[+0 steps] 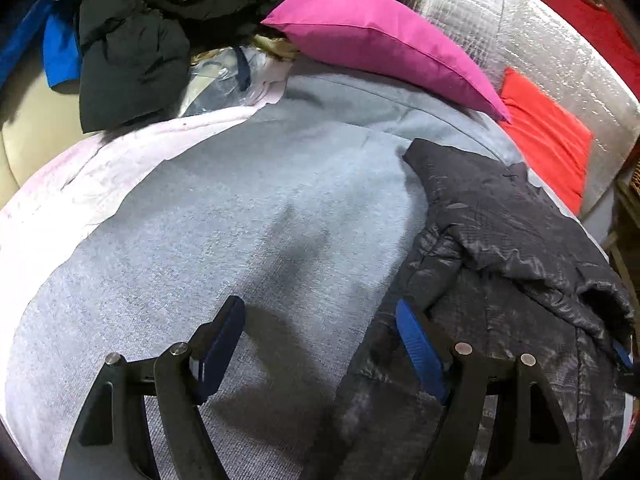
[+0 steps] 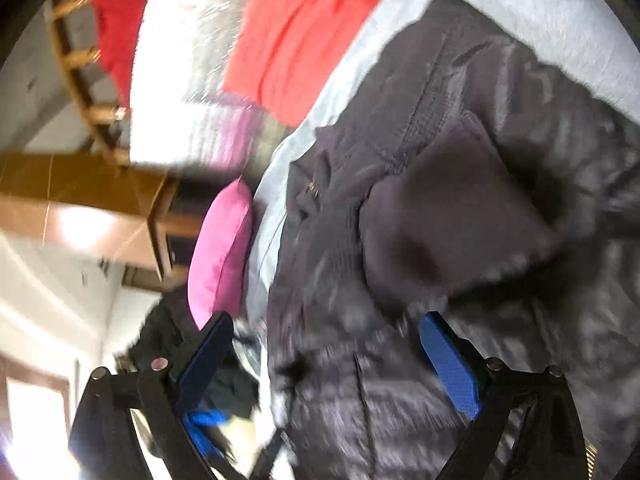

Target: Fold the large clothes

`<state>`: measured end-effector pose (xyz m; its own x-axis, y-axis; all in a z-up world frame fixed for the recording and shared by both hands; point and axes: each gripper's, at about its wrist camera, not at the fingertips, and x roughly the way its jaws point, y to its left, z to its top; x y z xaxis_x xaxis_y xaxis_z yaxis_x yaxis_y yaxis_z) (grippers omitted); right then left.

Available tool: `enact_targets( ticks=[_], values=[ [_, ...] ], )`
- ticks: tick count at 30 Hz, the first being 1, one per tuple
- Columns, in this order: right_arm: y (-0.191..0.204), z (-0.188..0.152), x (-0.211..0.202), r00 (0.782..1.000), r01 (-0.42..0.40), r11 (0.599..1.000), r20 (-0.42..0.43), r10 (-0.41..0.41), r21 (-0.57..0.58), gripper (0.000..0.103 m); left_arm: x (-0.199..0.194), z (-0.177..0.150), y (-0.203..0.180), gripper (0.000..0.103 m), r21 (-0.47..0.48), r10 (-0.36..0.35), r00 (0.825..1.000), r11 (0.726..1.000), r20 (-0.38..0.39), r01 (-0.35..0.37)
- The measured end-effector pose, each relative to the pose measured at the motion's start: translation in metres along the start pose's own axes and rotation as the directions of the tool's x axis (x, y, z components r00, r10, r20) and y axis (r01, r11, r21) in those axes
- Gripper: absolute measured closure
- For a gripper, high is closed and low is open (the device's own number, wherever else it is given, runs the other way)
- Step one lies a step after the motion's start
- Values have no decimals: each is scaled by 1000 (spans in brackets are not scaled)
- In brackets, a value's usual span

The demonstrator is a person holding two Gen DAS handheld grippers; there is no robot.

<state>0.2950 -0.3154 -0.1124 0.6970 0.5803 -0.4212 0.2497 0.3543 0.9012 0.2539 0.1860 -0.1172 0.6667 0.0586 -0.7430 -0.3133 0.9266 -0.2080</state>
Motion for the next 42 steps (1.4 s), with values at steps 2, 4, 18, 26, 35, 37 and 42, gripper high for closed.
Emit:
enact_targets(
  ticks=[2,4,18,26,35,37,42],
  values=[
    [7,6,11,997,81,997,19,-81,9,59,-1,0,2,25,2,-7,1000,1000,-2,7],
    [35,10,10,982,188,976,48,-183,-111,73,1,0,6,25,-1,-24,1000,1000,-3,24],
    [18,6,20,902,423,777,133,-411,-467,55,-16,50,-74,25,123,-101,988,989,118,87],
    [22,3,-17,928,358,794,89,-363,-491,25,63,35,-145,21,311,26,998,950,-52,-9],
    [79,-12,-46,958,286,743,194,-211,-605,24,74,26,-122,4,249,12,999,968,-31,-4],
    [80,-5,-26,964,266,742,166,-208,-616,21,75,24,-124,2,236,11,999,972,-33,-3],
    [20,18,24,922,371,753,120,-368,-543,21,75,22,-121,0,230,7,1000,973,-29,0]
  ],
)
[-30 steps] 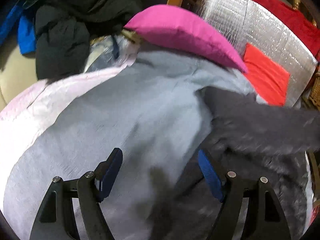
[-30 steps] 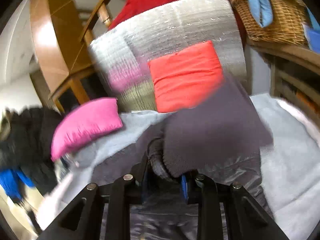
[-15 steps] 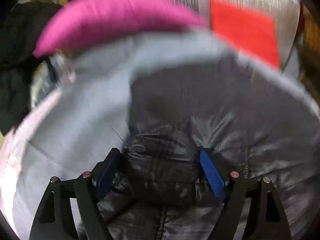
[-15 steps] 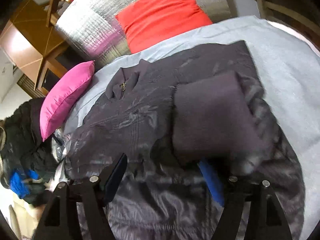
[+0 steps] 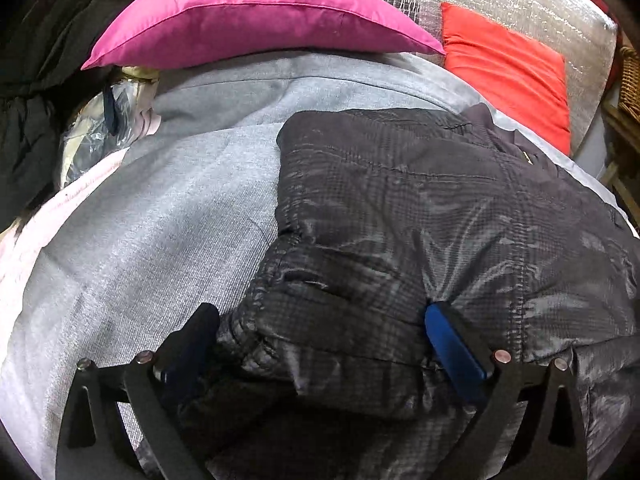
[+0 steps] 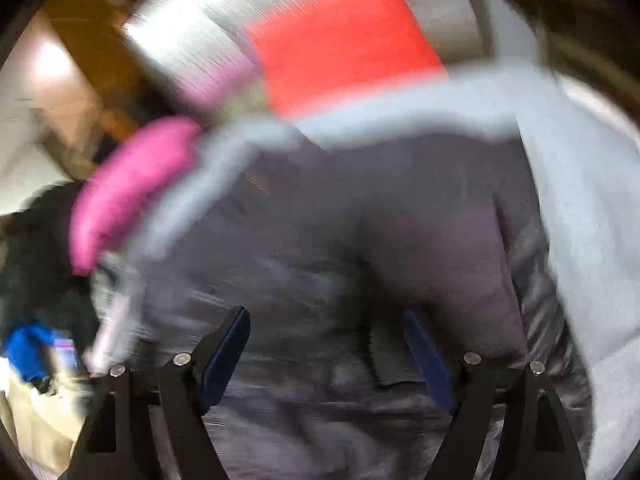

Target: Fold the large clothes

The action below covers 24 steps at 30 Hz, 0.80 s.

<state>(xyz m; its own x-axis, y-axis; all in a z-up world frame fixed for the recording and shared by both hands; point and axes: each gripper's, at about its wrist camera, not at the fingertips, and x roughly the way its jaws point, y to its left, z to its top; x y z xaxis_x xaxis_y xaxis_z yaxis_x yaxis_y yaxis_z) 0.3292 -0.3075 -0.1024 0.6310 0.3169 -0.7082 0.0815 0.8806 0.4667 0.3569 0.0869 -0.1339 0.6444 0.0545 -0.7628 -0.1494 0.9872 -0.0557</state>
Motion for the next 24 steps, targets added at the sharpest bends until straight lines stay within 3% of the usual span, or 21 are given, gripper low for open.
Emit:
enact_targets(
  ticks=[1,5,7,10,13,16,18,20,24],
  values=[
    [4,-1,-4,1000,4,1000,29,-4,-23,22,0,0,1,0,0,1,1000,1000,1,-1],
    [21,3,-12,999,47,998,8,-47,-31,22,-6,0,5,0,1,10,1000,1000,8,-10],
    [33,8,-24,999,18,998,43,-16,-52,22,-22,3,5,1,9,19,999,1000,41,-19],
    [54,14,-42,992,32,992,127,-15,-126,22,-48,12,-1,1,-2,-18,993,1000,118,19],
    [63,15,-38,988,80,978,148,-51,-191,22,-63,20,-30,1,72,-63,984,996,165,51],
    [58,12,-2,976,206,947,119,-182,-245,22,-45,12,-62,1,180,-34,992,984,123,11],
    [45,6,25,962,272,923,46,-270,-271,21,-15,-2,-71,0,221,-9,1000,975,16,5],
    [46,-4,28,954,298,896,101,-281,-328,20,-10,-11,-69,0,202,-26,998,979,52,15],
    [46,-4,29,953,303,898,111,-282,-320,19,-10,-10,-72,0,205,-20,998,979,54,8]
  ],
)
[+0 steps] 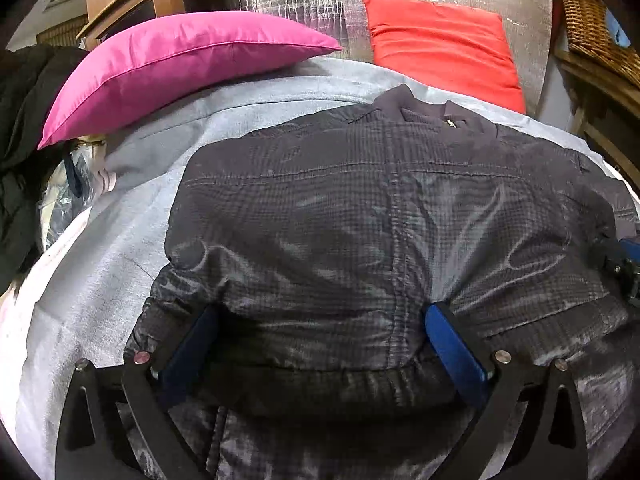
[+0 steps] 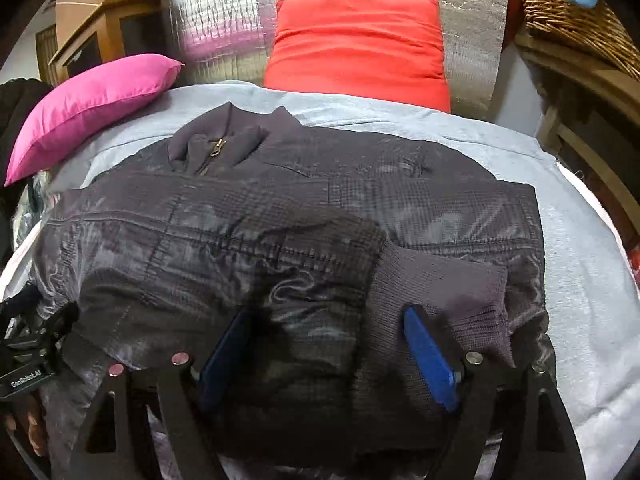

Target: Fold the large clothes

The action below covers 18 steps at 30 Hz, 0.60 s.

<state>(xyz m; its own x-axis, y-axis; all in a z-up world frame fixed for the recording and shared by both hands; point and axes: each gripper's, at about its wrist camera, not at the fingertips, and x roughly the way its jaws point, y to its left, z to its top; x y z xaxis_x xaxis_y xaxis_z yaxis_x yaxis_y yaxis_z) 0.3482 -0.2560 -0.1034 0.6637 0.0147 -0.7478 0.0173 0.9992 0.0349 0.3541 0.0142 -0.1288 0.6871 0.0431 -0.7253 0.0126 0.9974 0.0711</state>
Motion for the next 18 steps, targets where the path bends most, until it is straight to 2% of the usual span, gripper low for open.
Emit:
enact_targets(
  ticks=[18],
  values=[
    [5,-4,1,999,21,1000,32,-21,-14,16,0,-6,-1,0,-2,5,1000,1000,19,-5]
  ],
)
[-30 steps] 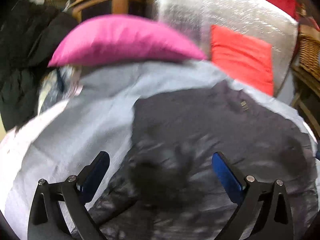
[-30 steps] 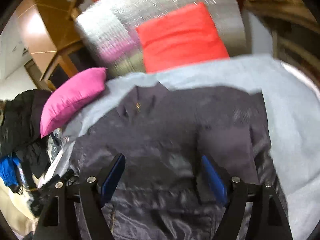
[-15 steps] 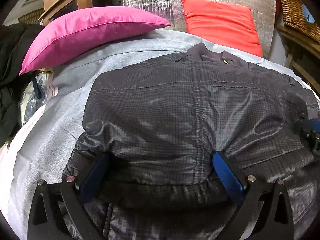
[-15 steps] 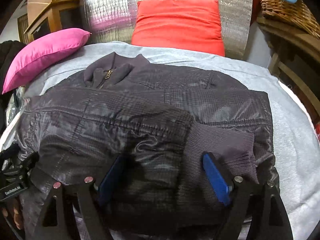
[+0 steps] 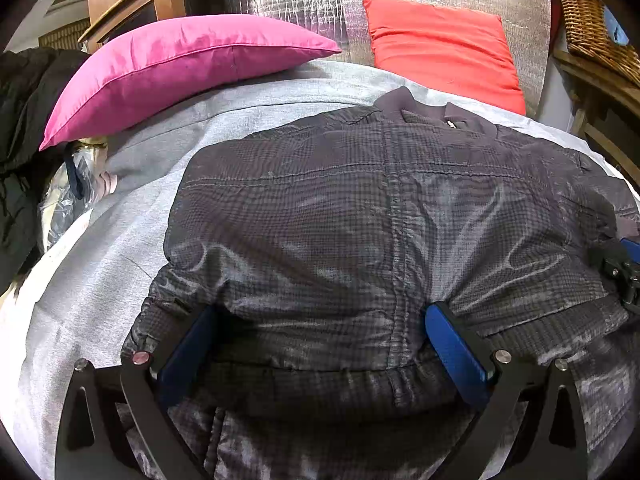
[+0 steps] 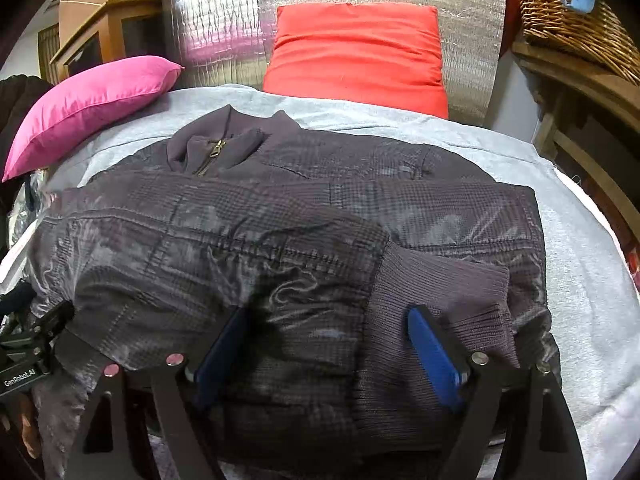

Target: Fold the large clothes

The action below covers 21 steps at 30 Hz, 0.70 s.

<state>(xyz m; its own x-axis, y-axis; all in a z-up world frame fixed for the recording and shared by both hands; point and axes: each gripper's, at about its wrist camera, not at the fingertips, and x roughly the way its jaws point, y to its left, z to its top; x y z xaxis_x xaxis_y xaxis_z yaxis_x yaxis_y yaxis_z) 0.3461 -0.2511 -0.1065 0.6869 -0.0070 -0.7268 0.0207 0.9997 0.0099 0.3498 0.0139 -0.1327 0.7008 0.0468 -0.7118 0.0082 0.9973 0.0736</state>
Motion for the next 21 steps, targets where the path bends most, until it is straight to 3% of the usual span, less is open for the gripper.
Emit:
enact_targets(
  ticks=[7,10,13,21],
  values=[
    [3,6,-16,998,35,999,-44,-36,-29,15,-14,6,6,0,4,-9,1000,1000,-23,9],
    [-1,-5,-54,1000,-7,1000,-26,7,-24,15,-46,2,18,0,-17,4,999,1000,32,-3],
    [-7,-16,-74,999,23,999,-27,-24,-45,15,-65,1,30,0,-41,16,998,999,68,-13],
    [-22,11,-80,1000,11,1000,13,-11,6,15,-49,20,48,0,-57,60,996,997,62,-56]
  ],
)
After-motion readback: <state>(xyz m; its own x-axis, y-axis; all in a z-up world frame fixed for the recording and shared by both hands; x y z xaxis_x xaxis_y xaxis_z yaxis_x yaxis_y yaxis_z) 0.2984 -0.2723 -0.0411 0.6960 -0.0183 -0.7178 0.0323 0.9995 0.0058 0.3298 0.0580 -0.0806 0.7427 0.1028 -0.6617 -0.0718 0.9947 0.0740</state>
